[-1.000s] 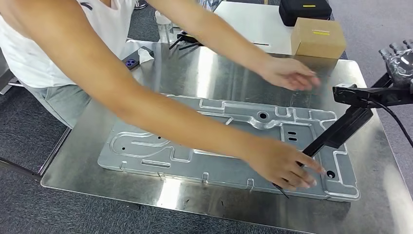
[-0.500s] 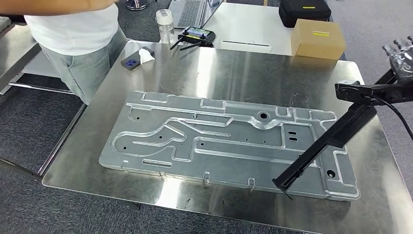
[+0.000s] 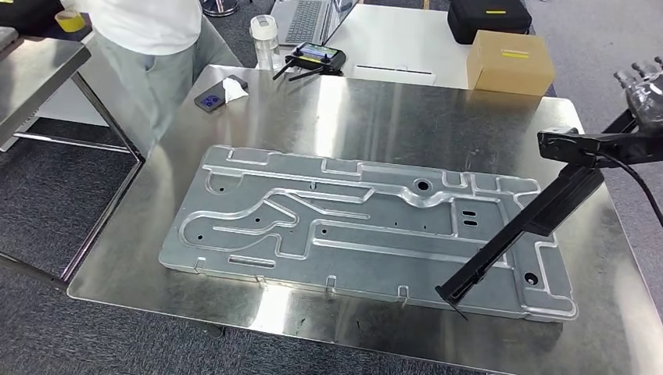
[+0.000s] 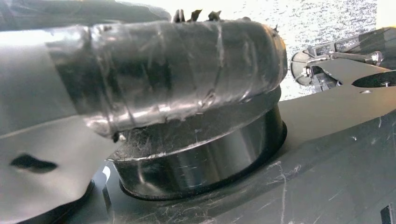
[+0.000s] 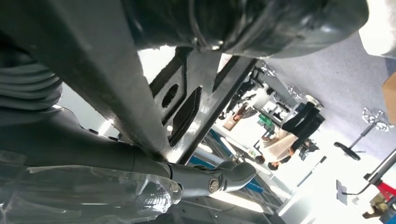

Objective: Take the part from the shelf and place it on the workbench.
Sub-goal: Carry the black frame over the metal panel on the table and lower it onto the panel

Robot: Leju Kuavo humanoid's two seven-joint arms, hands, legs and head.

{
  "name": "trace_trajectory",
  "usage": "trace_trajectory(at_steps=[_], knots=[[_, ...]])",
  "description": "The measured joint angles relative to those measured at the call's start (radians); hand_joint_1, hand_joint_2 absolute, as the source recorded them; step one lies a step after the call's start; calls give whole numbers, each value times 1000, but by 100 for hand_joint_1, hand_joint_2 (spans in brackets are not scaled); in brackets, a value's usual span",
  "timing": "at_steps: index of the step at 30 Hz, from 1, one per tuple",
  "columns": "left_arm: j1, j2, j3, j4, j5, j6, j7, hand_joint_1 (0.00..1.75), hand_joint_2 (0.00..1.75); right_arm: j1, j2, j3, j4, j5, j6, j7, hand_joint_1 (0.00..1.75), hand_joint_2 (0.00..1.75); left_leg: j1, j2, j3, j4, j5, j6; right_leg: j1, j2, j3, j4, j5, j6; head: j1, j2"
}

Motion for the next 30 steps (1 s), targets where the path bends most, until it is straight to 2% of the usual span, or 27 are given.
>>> trace_trajectory(at_steps=[5, 11, 13, 16, 18, 22, 27, 30], knots=[[0, 0, 0, 0, 4, 0, 0, 0, 0, 62, 14, -79, 4, 71, 84, 0, 0, 0, 0, 0, 0, 0, 0, 0, 0, 0, 1, 0, 0, 0, 0, 0], [0, 0, 0, 0, 5, 0, -2, 0, 0, 212, 71, -350, 15, 280, 235, 0, 0, 0, 0, -2, 0, 0, 0, 0, 0, -2, 2, 0, 0, 0, 0, 0], [0, 0, 0, 0, 5, 0, -3, 0, 0, 233, 85, -403, 17, 305, 258, 0, 0, 0, 0, -2, 1, 0, 0, 0, 1, -2, 2, 0, 0, 0, 0, 0], [0, 0, 0, 0, 5, 0, -3, 0, 0, 247, 93, -429, 17, 320, 272, 0, 0, 0, 0, -2, 1, 0, 0, 0, 1, -2, 3, 0, 0, 0, 0, 0], [0, 0, 0, 0, 5, 0, -3, 0, 0, 274, 114, -492, 17, 361, 307, 0, 0, 0, 0, -2, 1, 0, 0, 0, 1, -3, 3, 0, 0, 0, 0, 0], [1, 0, 0, 0, 6, -5, -7, 0, 0, 347, 260, -887, 23, 633, 535, 0, 0, 0, 0, -6, 0, 0, 1, 1, 0, -7, 3, 0, 0, 0, 0, 0], [1, 0, 0, 0, 14, -5, -10, 0, 0, 367, 349, -1081, 25, 631, 541, 0, 0, 0, 0, -4, 1, 0, 1, 1, 0, -4, 2, 0, 0, 0, 0, 0], [2, 0, 0, 0, 29, -5, -14, 0, 0, 370, 413, -1207, 26, 563, 454, 0, 0, 0, 0, -4, 1, 0, 1, 1, 0, -4, 3, 0, 0, 0, 0, 0]])
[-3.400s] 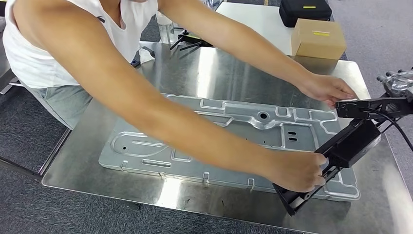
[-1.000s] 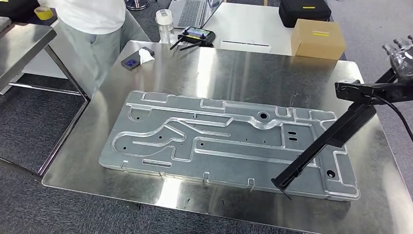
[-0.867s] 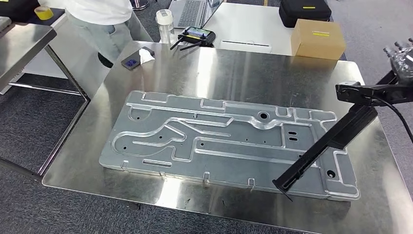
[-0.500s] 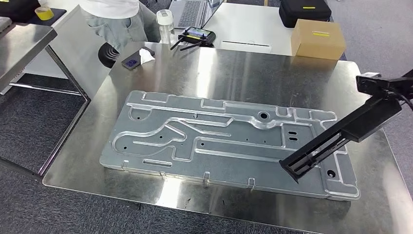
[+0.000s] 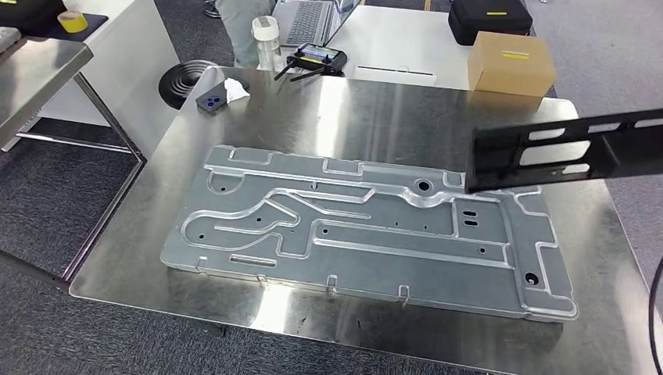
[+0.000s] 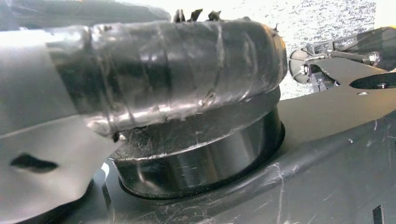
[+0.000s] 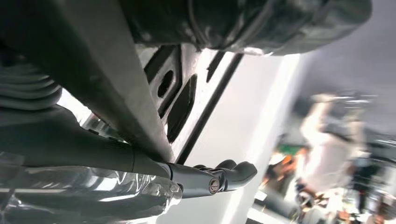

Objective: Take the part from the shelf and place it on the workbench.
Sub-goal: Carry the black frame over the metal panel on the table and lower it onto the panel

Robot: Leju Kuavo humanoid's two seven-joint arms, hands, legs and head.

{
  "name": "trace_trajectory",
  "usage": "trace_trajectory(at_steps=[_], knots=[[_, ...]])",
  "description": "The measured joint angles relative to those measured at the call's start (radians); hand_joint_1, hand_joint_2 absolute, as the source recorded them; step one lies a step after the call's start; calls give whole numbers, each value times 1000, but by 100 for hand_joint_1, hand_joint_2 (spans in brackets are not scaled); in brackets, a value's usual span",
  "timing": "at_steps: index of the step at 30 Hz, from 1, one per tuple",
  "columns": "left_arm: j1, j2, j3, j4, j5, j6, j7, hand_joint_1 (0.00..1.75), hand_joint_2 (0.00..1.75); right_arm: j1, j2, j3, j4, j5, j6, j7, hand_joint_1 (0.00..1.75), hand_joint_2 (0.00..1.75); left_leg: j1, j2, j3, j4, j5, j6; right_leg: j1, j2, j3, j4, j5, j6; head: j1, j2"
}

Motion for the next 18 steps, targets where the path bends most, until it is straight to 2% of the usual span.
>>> trace_trajectory(at_steps=[3, 8, 14, 16, 18], knots=[[1, 0, 0, 0, 14, 1, -1, 0, 0, 10, 38, -91, 7, -130, -180, 0, 0, 0, 0, 0, 0, 0, 0, 0, 0, 0, 0, 0, 0, 0, 0, 0], [1, 0, 0, 0, 25, 4, -5, 0, 0, 30, 70, -154, 39, -421, -545, 0, 0, 0, 0, 1, 0, 0, 0, 0, 0, 1, 0, 0, 0, 0, 0, 0], [1, 0, 0, 0, 28, 8, -8, 0, 0, 87, 80, -187, 99, -990, -1104, 0, 0, 0, 0, 1, 0, 0, 0, 0, 0, 0, 0, -1, 0, 0, 0, 0], [1, 0, 0, 0, 27, 10, -8, 0, 0, 128, 49, -154, 103, -1242, -1345, 0, 0, 0, 0, 0, 0, 0, -1, 0, 0, 0, 0, -1, 0, 0, 0, 0], [2, 0, 0, 0, 26, 11, -8, 0, 0, 159, 3, -96, 104, -1458, -1536, -1, 0, 0, 0, 1, 0, 0, -1, 0, 0, 0, 1, -2, 0, 0, 0, 0]])
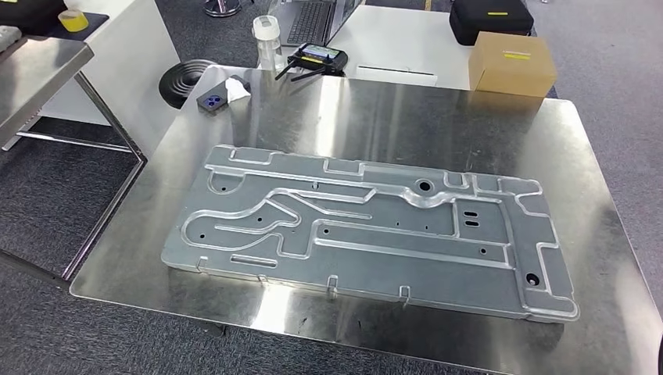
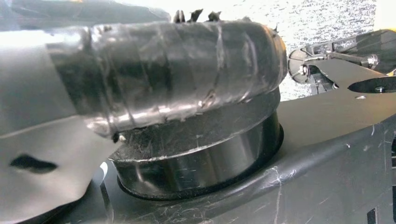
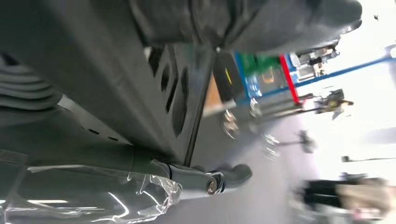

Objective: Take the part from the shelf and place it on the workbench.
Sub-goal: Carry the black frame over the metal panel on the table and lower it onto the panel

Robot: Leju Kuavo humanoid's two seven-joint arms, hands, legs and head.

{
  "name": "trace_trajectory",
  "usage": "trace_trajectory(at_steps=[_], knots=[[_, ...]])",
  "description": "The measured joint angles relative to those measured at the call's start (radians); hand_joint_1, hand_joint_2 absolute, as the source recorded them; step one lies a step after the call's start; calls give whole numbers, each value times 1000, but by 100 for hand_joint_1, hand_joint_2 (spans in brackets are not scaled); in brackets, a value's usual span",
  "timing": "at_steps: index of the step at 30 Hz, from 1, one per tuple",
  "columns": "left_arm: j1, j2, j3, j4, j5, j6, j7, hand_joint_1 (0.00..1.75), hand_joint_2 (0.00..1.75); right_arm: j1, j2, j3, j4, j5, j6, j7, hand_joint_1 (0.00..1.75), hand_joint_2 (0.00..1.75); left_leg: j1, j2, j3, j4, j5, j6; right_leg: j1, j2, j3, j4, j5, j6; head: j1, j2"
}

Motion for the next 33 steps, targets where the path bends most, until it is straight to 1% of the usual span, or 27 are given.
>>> trace_trajectory(at_steps=[1, 2, 4, 7, 11, 16, 22, 27, 33], knots=[[0, 0, 0, 0, 0, 1, 0, 0, 0, 12, -23, 31, 0, -76, -62, -1, 0, 0, 0, 1, 0, 0, 0, 0, 0, 1, 0, 0, 0, 0, 0, 0], [0, 0, 0, 0, -1, 2, 1, 0, 0, 22, -44, 61, 0, -130, -104, -3, 0, 0, 0, 2, 1, 0, 0, 0, 0, 2, 0, 0, 0, 0, 0, 0], [0, 0, 0, 0, -1, 4, 1, 0, 0, 41, -89, 122, 1, -203, -154, -7, 0, 0, 0, 3, 1, 0, -1, 0, 0, 3, 0, 0, 1, 1, 0, 0], [0, 0, 0, 0, -3, 6, 3, 0, 0, 58, -146, 205, 5, -253, -188, -12, 0, 0, 0, 3, 1, 0, -1, 0, 0, 3, 0, 0, 1, 1, 0, 0], [0, 0, 0, 0, -9, 9, 4, 0, 0, 72, -197, 285, 12, -283, -209, -19, 0, 0, 0, 3, 1, 0, -1, 0, 0, 3, 0, 0, 0, 1, 0, 0], [-1, 0, 0, 0, -10, 9, 4, 0, 0, 78, -234, 335, 20, -292, -213, -21, 0, 0, 0, 3, 1, 0, -1, 0, 0, 3, 0, 0, 0, 1, 0, 0], [-1, 0, 0, 0, -11, 11, 4, 0, 0, 80, -267, 394, 25, -335, -236, -34, 0, 0, 0, 3, 1, 0, -1, 0, 0, 3, 0, 0, 0, 1, 0, 0], [-1, 0, 0, 0, -11, 12, 4, 0, 0, 80, -286, 443, 27, -351, -245, -43, 0, 0, 0, 3, 1, 0, -1, 0, 0, 3, 0, 0, 0, 1, 0, 0], [-1, 0, 0, 0, -11, 12, 4, 0, 0, 80, -298, 473, 28, -352, -245, -43, 0, 0, 0, 3, 1, 0, -1, 0, 0, 3, 0, 0, 0, 1, 0, 0]])
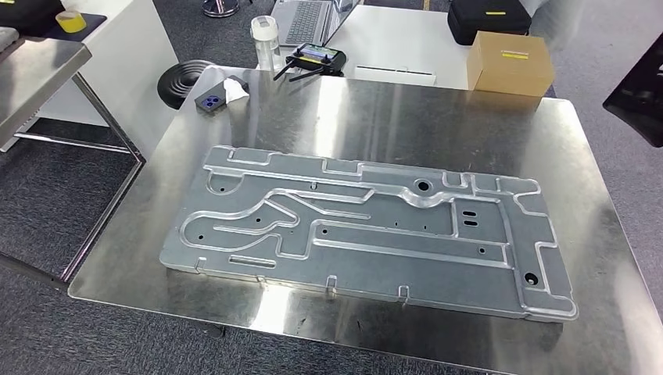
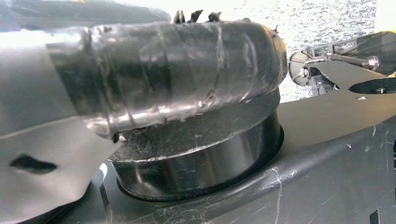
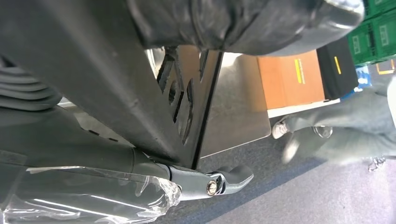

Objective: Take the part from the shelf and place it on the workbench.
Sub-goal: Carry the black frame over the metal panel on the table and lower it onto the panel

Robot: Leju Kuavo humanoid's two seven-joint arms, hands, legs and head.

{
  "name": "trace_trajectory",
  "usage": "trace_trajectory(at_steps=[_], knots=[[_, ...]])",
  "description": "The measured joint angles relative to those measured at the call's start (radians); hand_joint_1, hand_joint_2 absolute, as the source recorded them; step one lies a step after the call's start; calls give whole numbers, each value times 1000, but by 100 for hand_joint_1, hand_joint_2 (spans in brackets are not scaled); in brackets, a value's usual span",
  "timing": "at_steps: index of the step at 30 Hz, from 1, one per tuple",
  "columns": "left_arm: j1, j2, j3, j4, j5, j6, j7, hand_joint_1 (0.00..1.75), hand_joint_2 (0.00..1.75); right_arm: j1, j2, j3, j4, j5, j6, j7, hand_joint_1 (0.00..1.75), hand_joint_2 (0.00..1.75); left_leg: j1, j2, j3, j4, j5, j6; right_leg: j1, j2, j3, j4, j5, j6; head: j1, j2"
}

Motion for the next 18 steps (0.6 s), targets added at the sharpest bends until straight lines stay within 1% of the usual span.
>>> trace_trajectory(at_steps=[6, 8, 9, 10, 11, 12, 13, 15, 17, 18], knots=[[0, 0, 0, 0, 0, 0, 0, 0, 0, 0, -6, 13, 0, 1, 2, 1, 0, 0, 0, 0, 0, 0, 0, 0, 0, 0, 0, 0, 0, 0, 0, 0], [0, 0, 0, 0, 0, 0, 1, 0, 0, -3, -9, 23, 1, 22, 33, 18, 0, 0, 0, 0, 0, 0, 0, 0, 0, 0, 0, 0, 0, 0, 0, 0], [0, 0, 0, 0, 1, 0, 2, 0, 0, -11, -14, 32, 2, 45, 70, 28, 0, 0, 0, 0, 0, 0, 0, 0, 0, 0, 0, 0, 0, 0, 0, 0], [0, 0, 0, 0, 1, -1, 3, 0, 0, -38, -21, 57, 6, 76, 142, 38, 0, 0, -1, 0, -1, -1, 0, 0, 0, 0, -1, 0, 0, 0, 0, 0], [0, 0, 0, 0, 1, -2, 6, 0, 0, -91, -28, 100, 21, 106, 234, 42, 0, 0, -3, 1, -2, -2, 0, 0, -1, 2, -3, 1, 0, 0, 1, 0], [-1, 0, 0, 0, 1, -3, 8, 0, 0, -168, -33, 159, 45, 133, 339, 43, 0, 0, -5, 2, -3, -3, 0, 0, -2, 5, -5, 3, 1, 0, -1, 0], [-2, 0, 0, 0, 0, -5, 12, 0, 0, -265, -37, 239, 80, 163, 455, 44, 0, 0, -7, 3, -3, -3, 1, -1, -3, 7, -7, 4, 1, 1, -4, 0], [-5, 0, -1, 0, -5, -7, 17, 0, 0, -446, -40, 438, 188, 246, 651, 44, 0, 0, -4, 4, -1, -3, 1, -2, -2, 7, -5, 3, 1, 1, -9, 0], [-7, 0, -4, 0, -9, -9, 19, 0, 0, -564, -41, 648, 312, 335, 802, 44, 0, 0, 4, -2, 3, -2, 1, -2, 4, -1, 3, -3, 0, 0, -10, 0], [-7, 0, -6, 0, -11, -11, 20, 0, 0, -600, -40, 734, 371, 367, 855, 44, 0, 0, 7, -7, 3, -1, 1, -2, 6, -8, 7, -5, 0, 0, -11, 0]])
